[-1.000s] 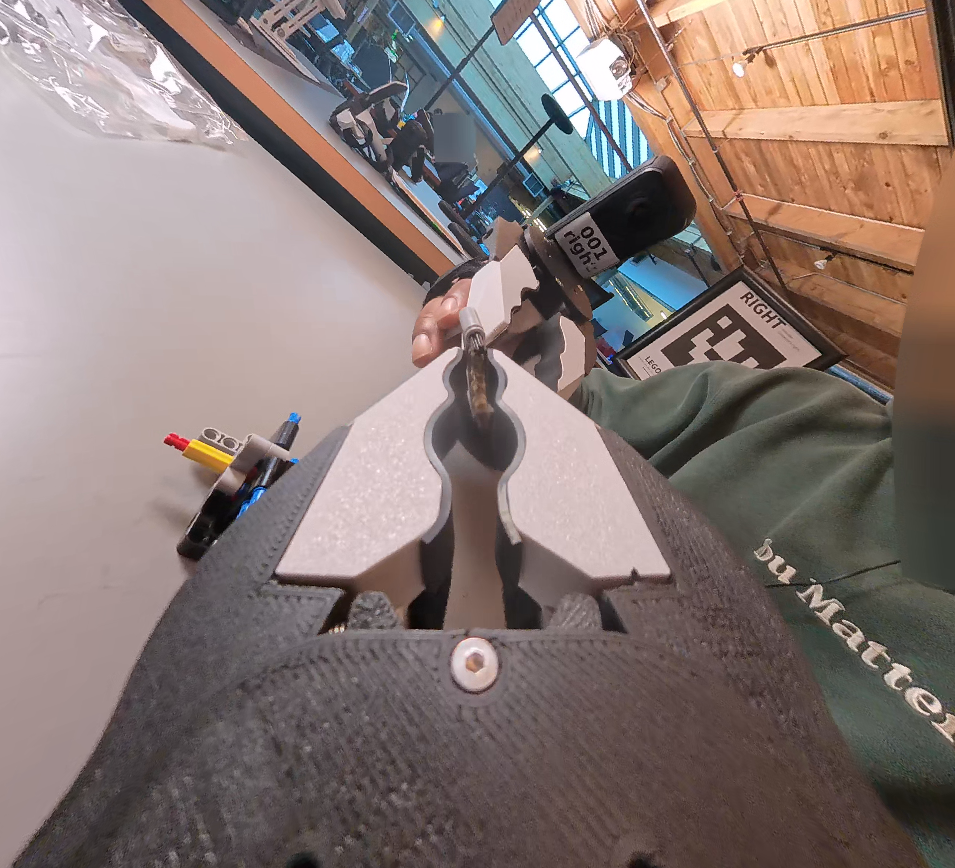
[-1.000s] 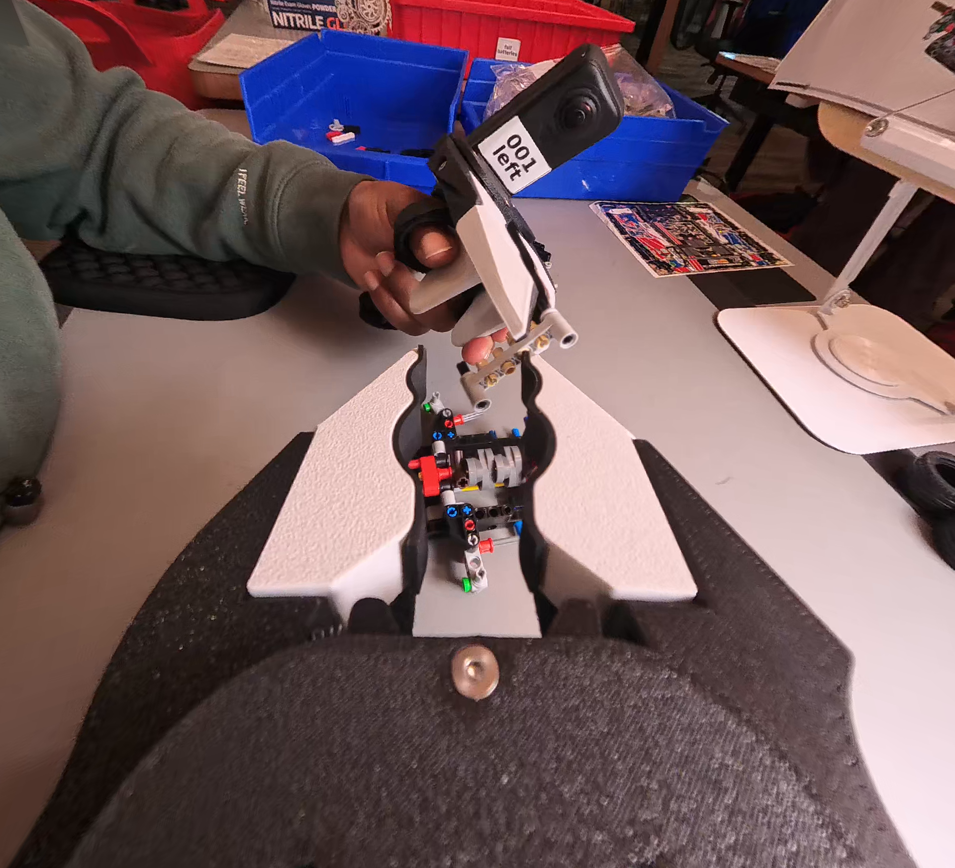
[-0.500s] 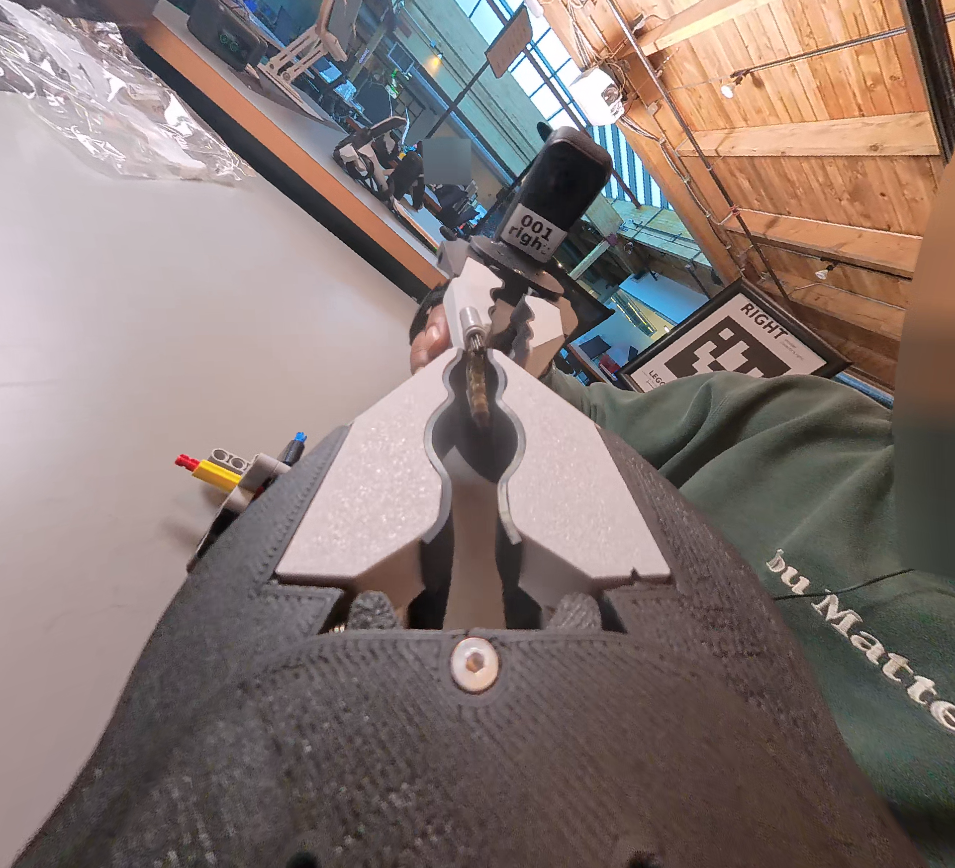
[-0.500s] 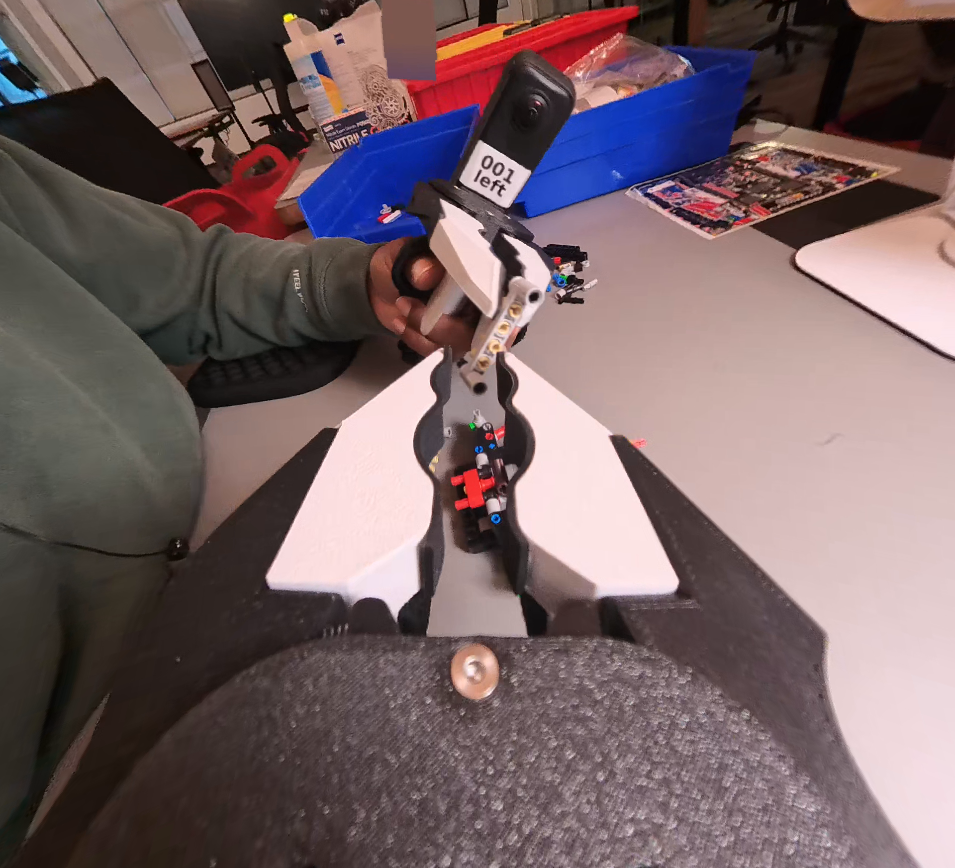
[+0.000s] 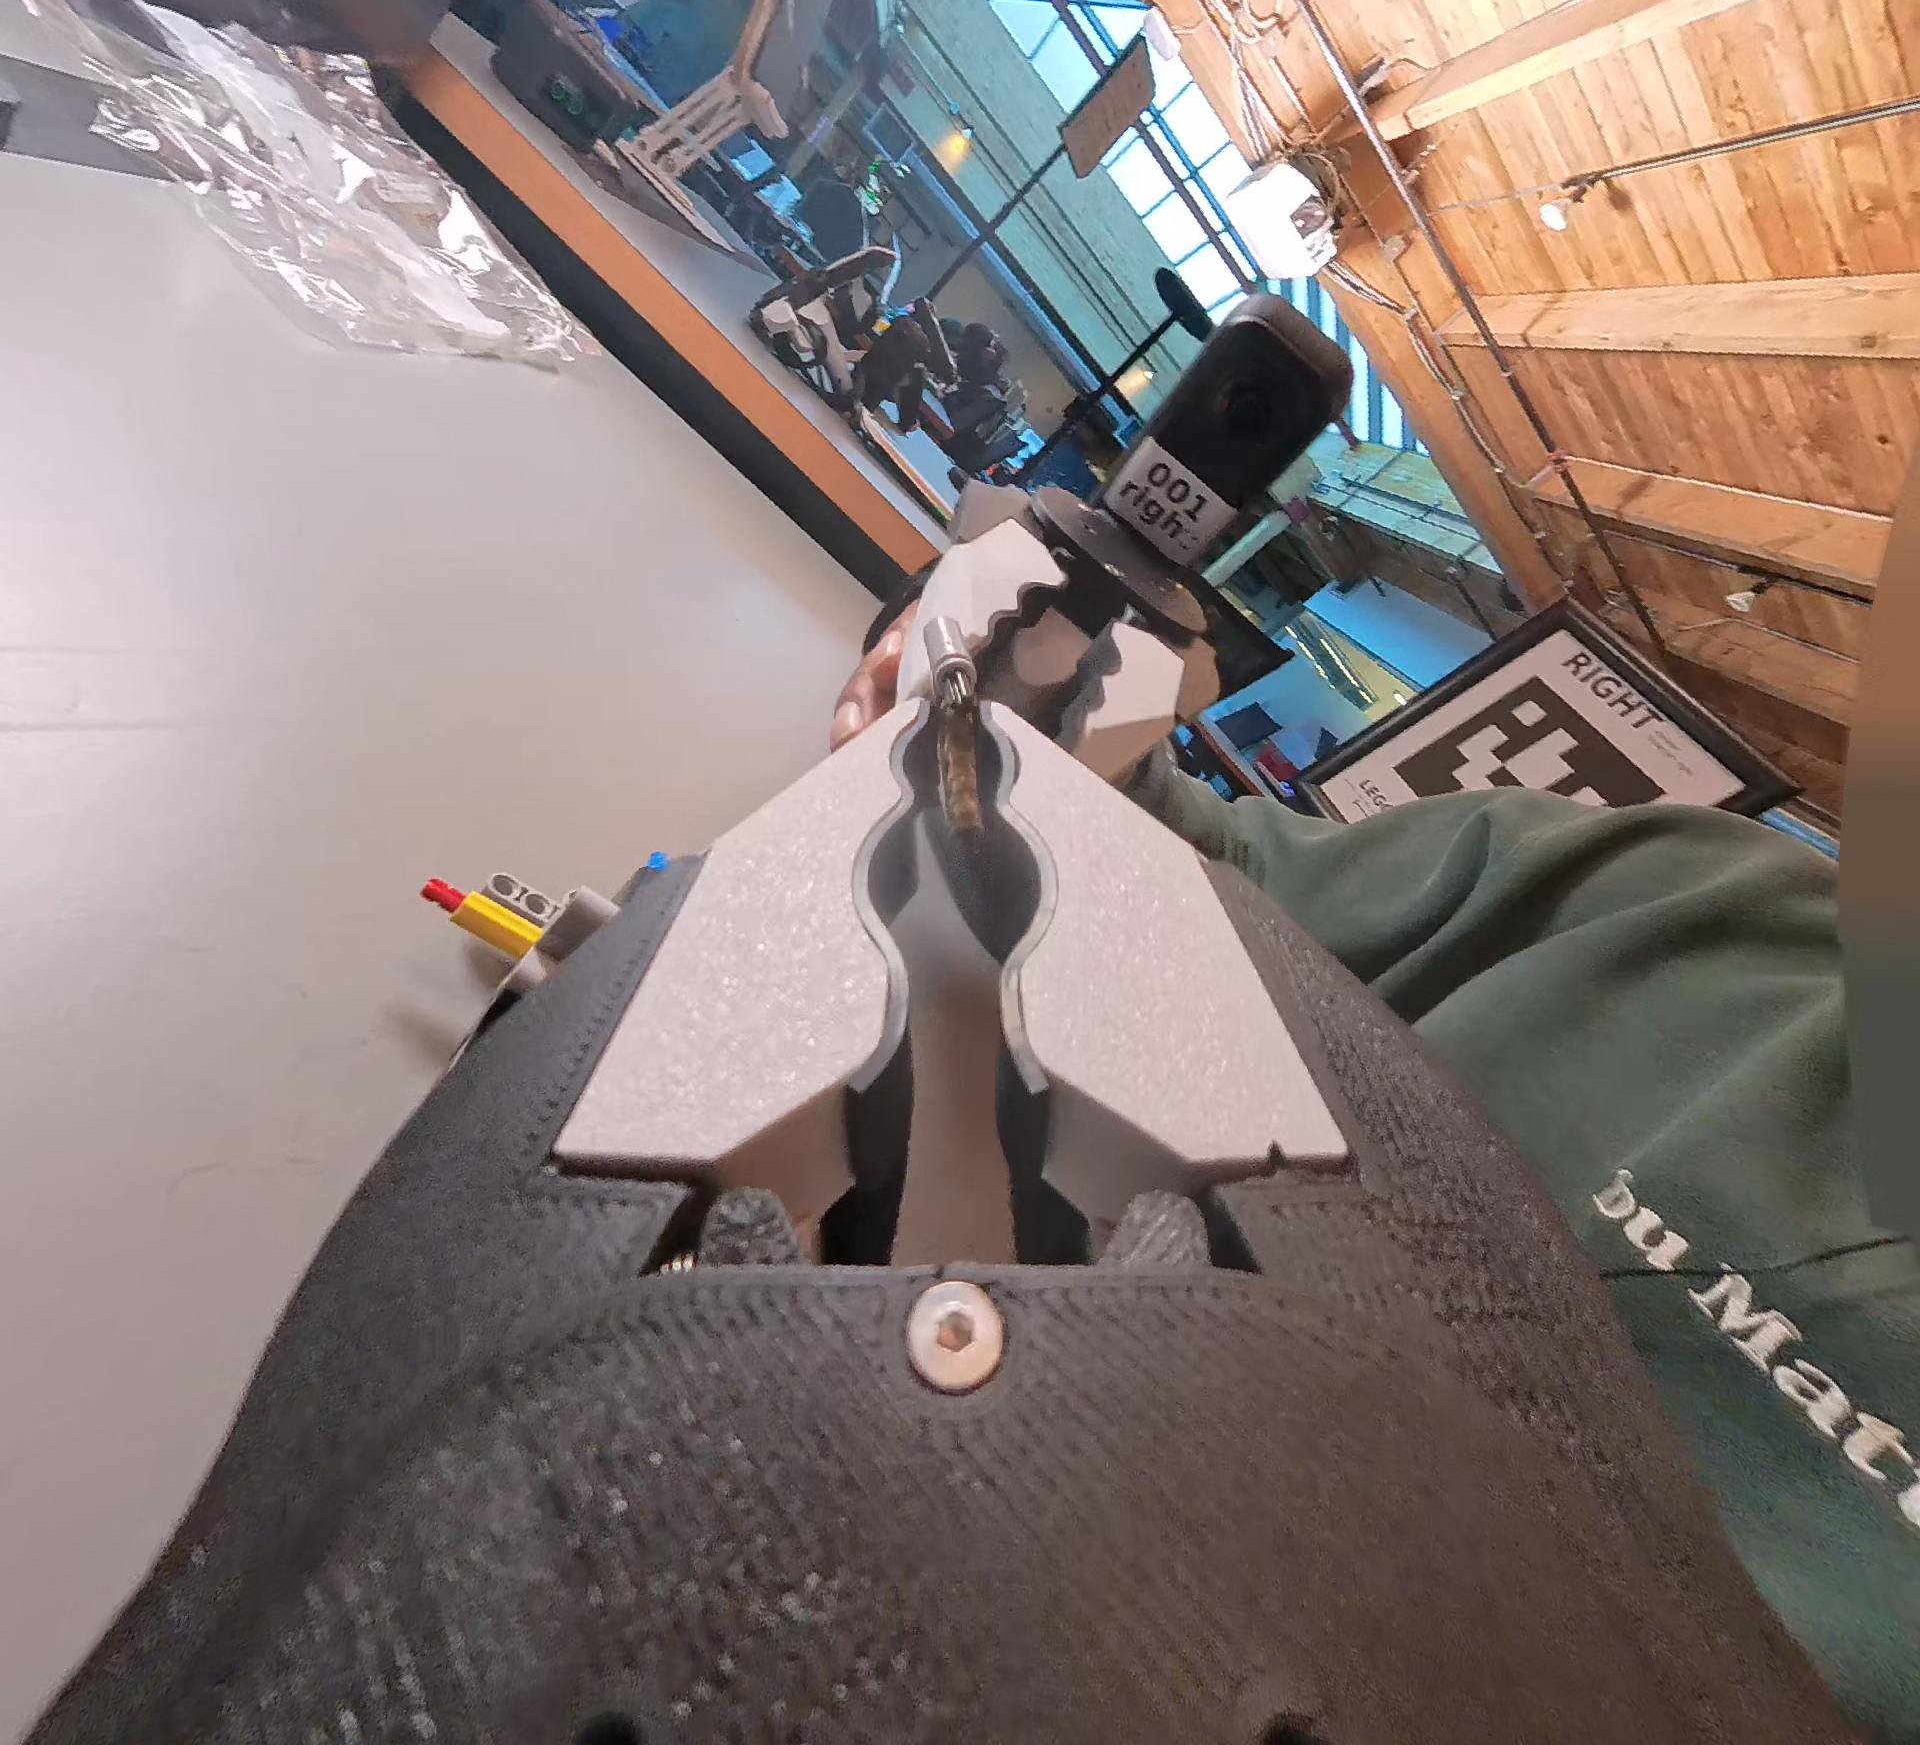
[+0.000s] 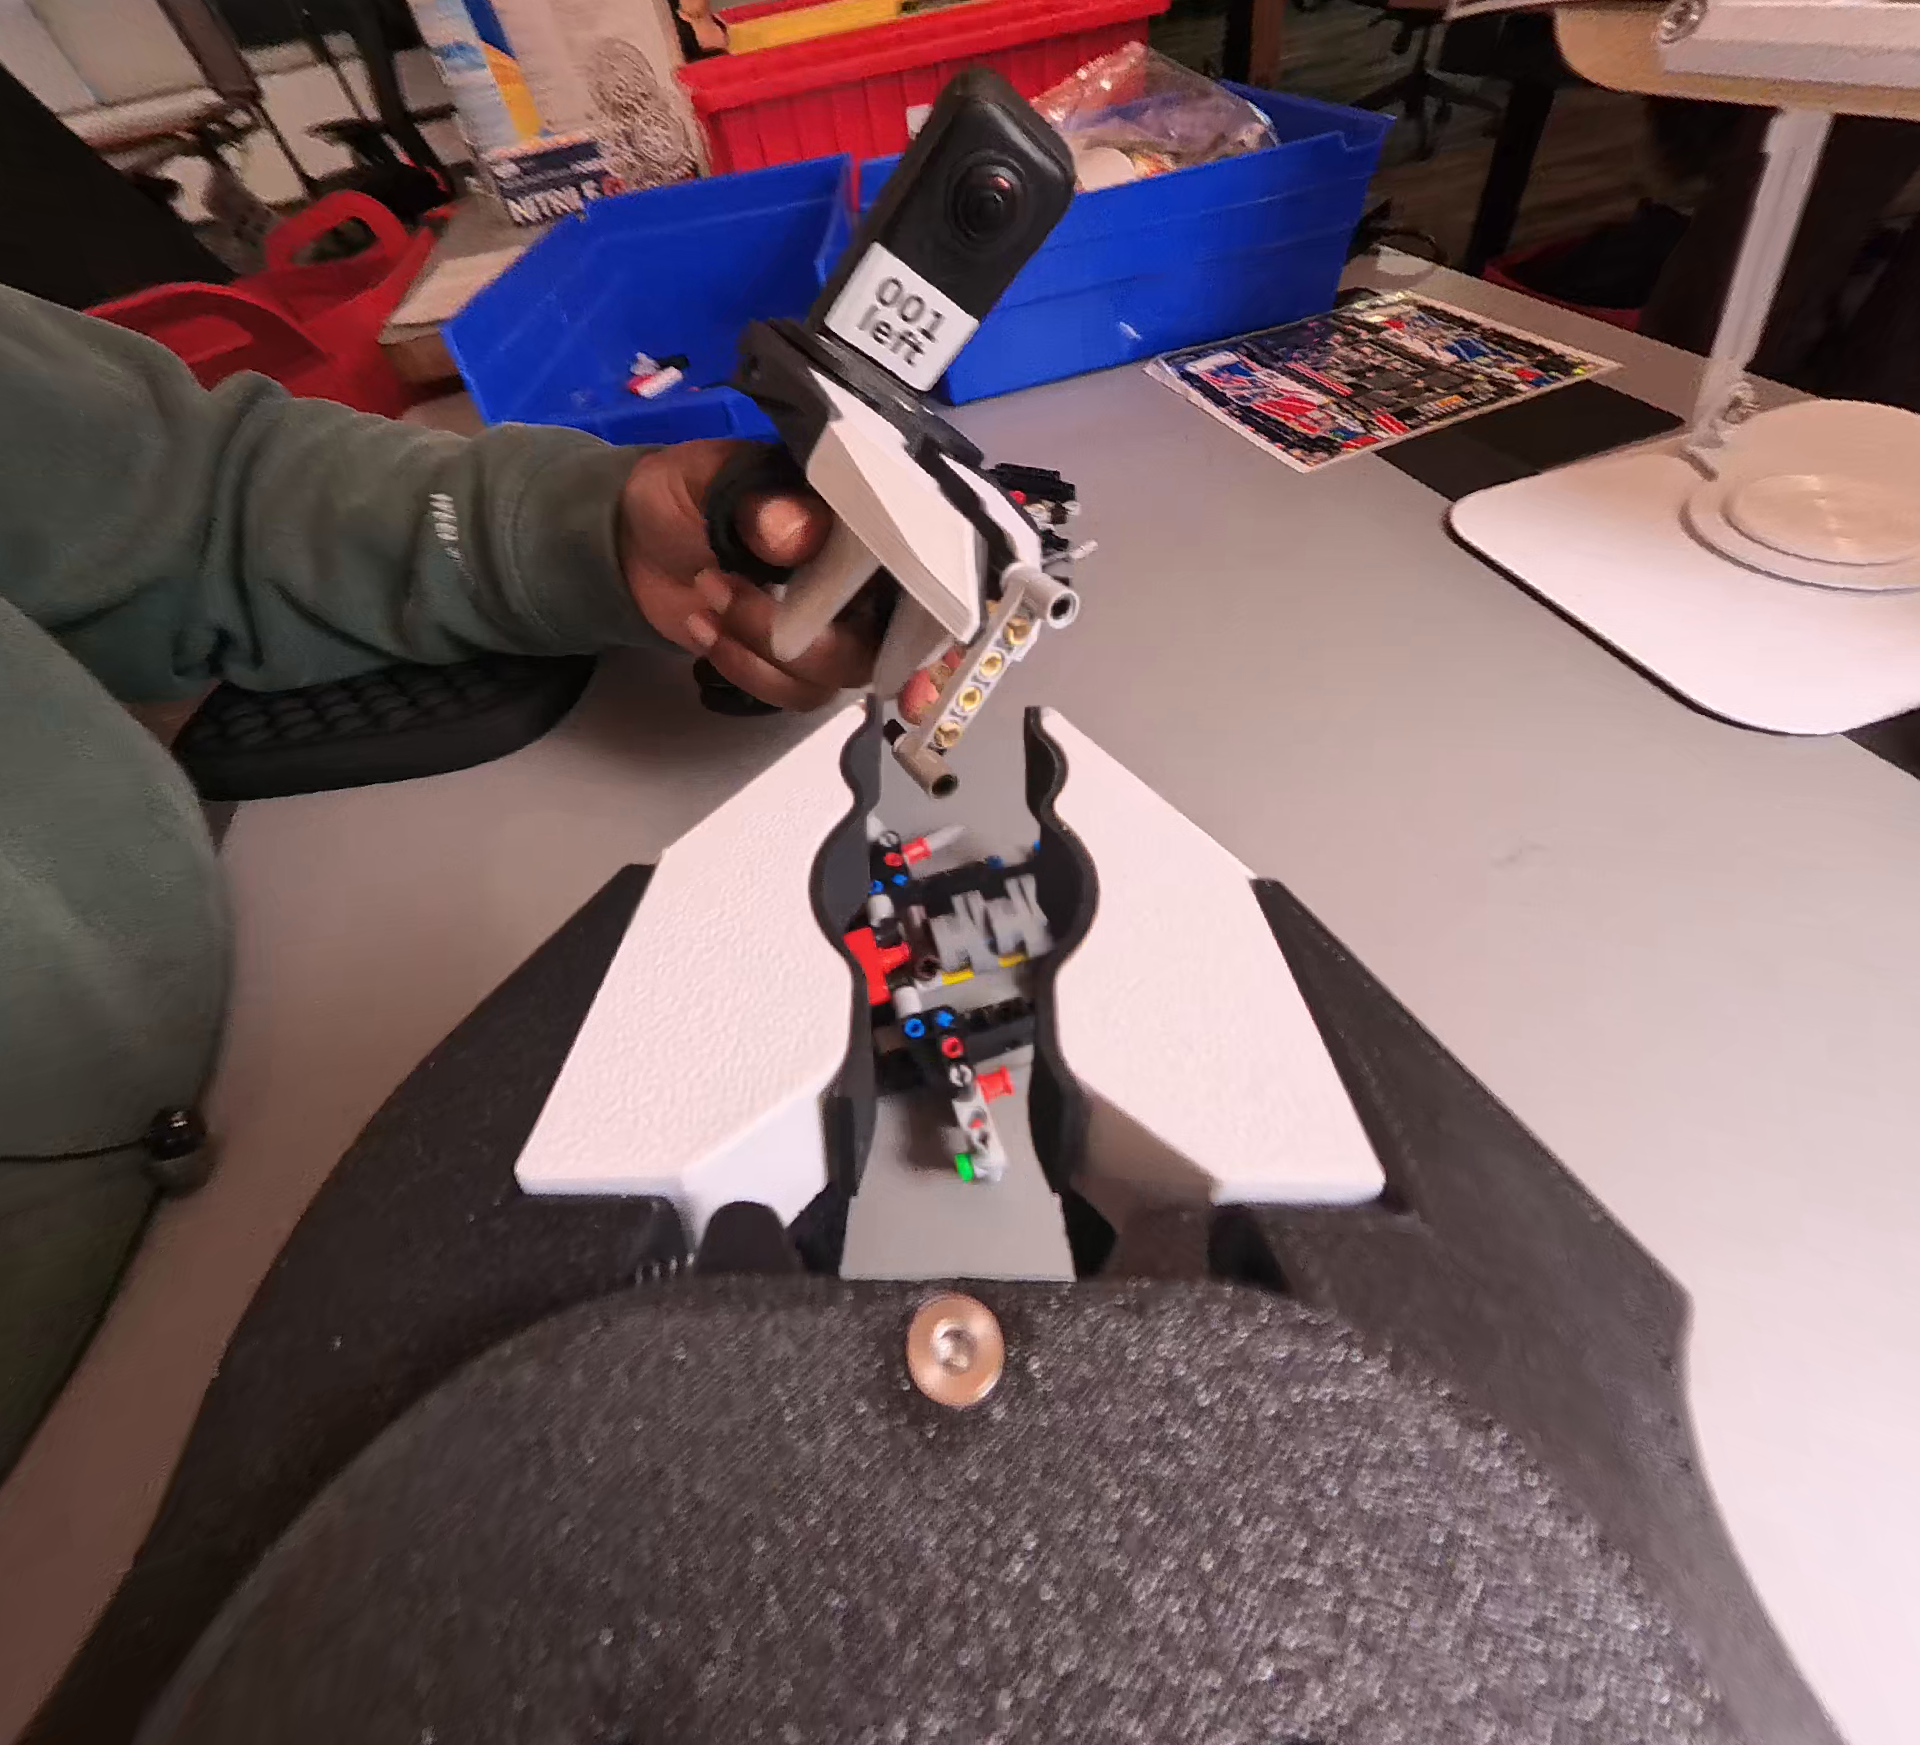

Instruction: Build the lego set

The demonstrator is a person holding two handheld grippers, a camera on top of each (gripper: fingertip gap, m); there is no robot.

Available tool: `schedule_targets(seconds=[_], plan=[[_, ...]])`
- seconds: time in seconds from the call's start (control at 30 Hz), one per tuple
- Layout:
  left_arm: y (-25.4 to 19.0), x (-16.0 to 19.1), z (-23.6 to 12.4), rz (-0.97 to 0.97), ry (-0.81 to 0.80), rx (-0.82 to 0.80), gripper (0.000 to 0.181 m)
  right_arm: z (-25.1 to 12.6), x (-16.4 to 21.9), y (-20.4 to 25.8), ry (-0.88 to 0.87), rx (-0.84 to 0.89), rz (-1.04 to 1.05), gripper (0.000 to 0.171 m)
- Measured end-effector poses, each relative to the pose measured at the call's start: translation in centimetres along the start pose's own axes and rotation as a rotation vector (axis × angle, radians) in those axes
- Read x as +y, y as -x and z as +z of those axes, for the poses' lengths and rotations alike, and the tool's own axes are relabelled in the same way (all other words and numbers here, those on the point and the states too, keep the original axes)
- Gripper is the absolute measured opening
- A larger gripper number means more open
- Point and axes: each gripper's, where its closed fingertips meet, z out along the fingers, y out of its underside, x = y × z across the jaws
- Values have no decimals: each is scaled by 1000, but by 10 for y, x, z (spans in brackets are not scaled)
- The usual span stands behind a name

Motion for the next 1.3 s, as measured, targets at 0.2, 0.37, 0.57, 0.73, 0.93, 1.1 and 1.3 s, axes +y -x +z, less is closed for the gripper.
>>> schedule_targets(seconds=[0.2,0.37,0.57,0.73,0.93,1.1,1.3], plan=[[10,2,5,32,-8,-134,5,14,5,-12,41,176,-1,34],[15,-1,3,42,-29,-203,5,9,7,-28,68,313,-61,27],[22,-4,-2,22,-62,-232,5,10,7,-26,80,342,-130,29],[21,-1,2,6,-64,-221,5,12,8,-31,126,443,-304,21],[18,1,2,-24,-47,-175,5,11,9,-30,173,474,-443,10],[11,-5,-3,-9,-36,-115,18,9,12,-27,194,457,-513,10],[12,2,-1,32,18,-137,7,12,19,-25,237,448,-584,10]])
